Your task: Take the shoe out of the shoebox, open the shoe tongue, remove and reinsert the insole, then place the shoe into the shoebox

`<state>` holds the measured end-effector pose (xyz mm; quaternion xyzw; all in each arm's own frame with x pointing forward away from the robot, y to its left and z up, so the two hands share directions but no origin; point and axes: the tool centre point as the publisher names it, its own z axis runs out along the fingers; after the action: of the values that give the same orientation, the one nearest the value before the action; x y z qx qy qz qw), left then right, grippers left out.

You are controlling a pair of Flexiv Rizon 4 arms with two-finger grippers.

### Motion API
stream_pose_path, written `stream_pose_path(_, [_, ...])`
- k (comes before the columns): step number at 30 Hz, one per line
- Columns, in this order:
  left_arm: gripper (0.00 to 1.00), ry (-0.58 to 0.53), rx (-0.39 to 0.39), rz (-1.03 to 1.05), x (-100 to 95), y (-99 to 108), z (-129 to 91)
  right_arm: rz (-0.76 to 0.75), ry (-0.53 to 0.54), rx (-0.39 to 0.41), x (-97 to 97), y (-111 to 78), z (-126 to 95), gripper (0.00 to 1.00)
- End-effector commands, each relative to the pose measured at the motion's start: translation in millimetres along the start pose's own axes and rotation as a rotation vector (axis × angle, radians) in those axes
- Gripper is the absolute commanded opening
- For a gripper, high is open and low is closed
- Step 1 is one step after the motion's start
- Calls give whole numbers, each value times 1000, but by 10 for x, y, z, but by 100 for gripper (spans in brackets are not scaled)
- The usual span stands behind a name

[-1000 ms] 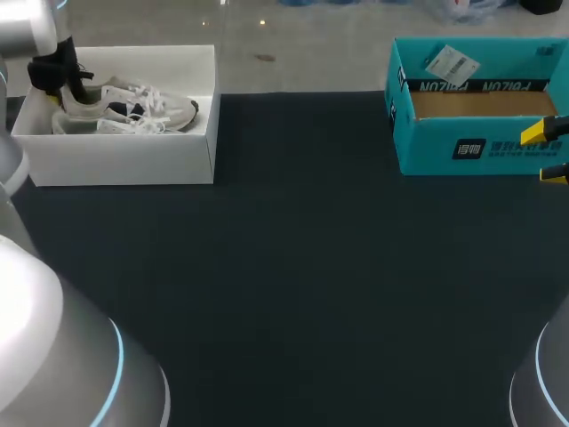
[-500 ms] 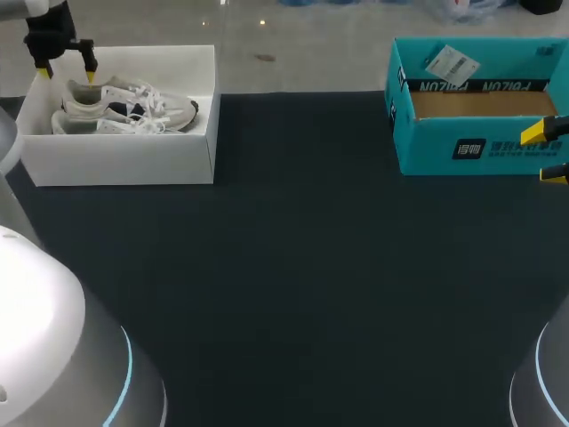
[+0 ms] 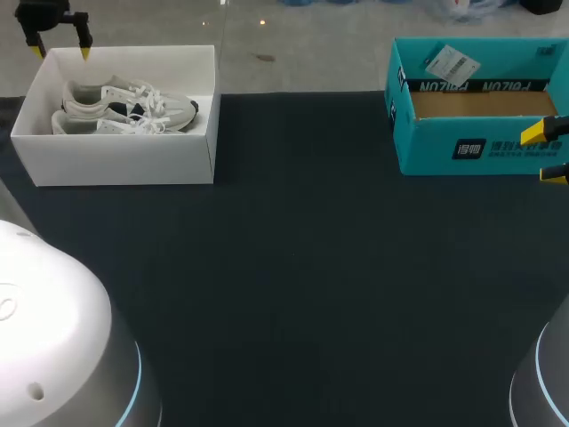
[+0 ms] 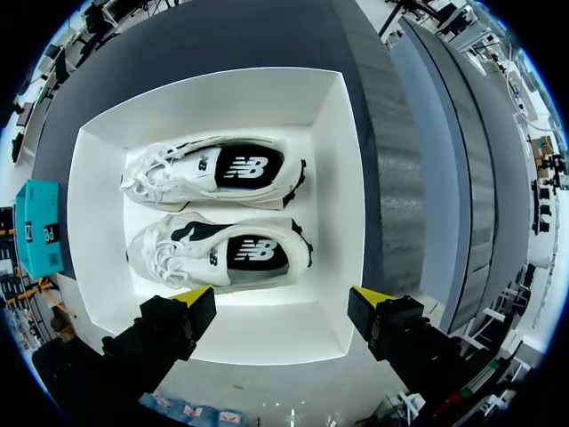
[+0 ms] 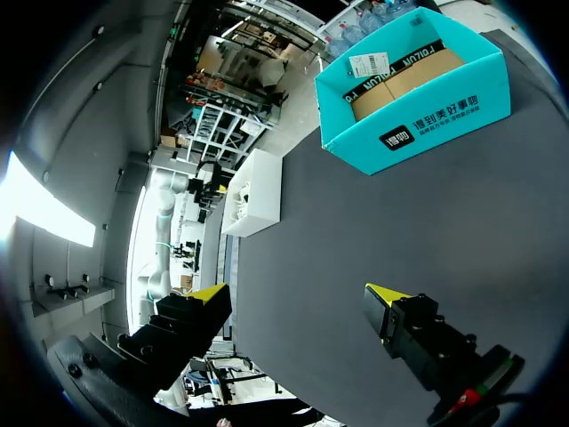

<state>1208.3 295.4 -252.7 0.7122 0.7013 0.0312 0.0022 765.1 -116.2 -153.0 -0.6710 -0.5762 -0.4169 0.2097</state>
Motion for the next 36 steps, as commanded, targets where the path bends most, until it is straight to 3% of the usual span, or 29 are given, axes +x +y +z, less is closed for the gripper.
stream_pose_path(1, [100, 5, -12, 0, -19, -75, -25, 2, -3, -1, 3, -4, 6, 100])
stream_pose_path(10, [100, 5, -12, 0, -19, -75, -25, 2, -3, -1, 3, -4, 6, 100])
stream_pose_path(11, [100, -33, -29, -9, -47, -136, -41, 2, -3, -1, 3, -4, 6, 100])
stream_pose_path(16, [100, 39, -17, 0, -161, -508, 29, 2, -3, -1, 3, -4, 6, 100])
stream_pose_path(23, [100, 23, -41, -2, -207, -937, 130, 2, -3, -1, 3, -4, 6, 100])
stream_pose_path(33, [100, 42, -21, -21, -261, -1190, 226, 2, -3, -1, 3, -4, 6, 100])
stream_pose_path(36, [89, 46, -4, -27, -256, -1210, 249, 2, -3, -1, 3, -4, 6, 100])
